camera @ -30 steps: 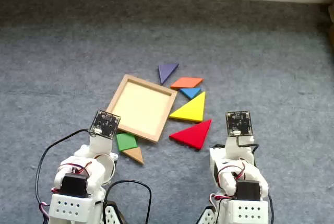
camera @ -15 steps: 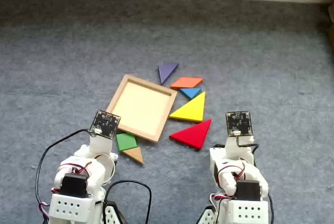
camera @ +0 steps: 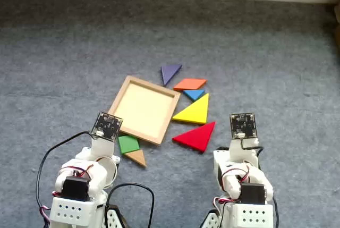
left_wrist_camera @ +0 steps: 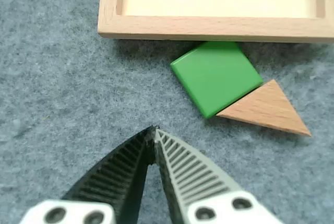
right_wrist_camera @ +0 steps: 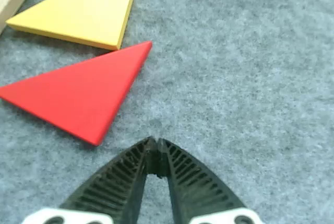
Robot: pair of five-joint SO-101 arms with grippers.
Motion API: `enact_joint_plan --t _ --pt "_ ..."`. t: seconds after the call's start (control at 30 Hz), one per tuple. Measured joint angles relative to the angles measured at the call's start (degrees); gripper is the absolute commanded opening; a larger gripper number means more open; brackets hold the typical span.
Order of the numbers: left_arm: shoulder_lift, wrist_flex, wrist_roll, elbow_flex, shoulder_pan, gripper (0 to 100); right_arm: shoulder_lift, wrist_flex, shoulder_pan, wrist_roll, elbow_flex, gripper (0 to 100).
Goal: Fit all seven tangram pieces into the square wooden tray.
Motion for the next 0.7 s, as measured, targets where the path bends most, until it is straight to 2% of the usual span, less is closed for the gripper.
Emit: enact_joint_plan --t 0.37,0.57,0.7 --pt "0.00 0.00 0.00 0.00 0.00 1 0.00 -0.18 0.00 0.00 0.00 0.5" --pt "0.00 0.00 0.00 0.00 0.00 1 0.09 -4.57 2.11 -0.09 -0.26 0.5" --pt "0.00 0.00 0.00 0.00 0.00 1 0.35 -5.10 2.11 -0.35 -6.68 0.5"
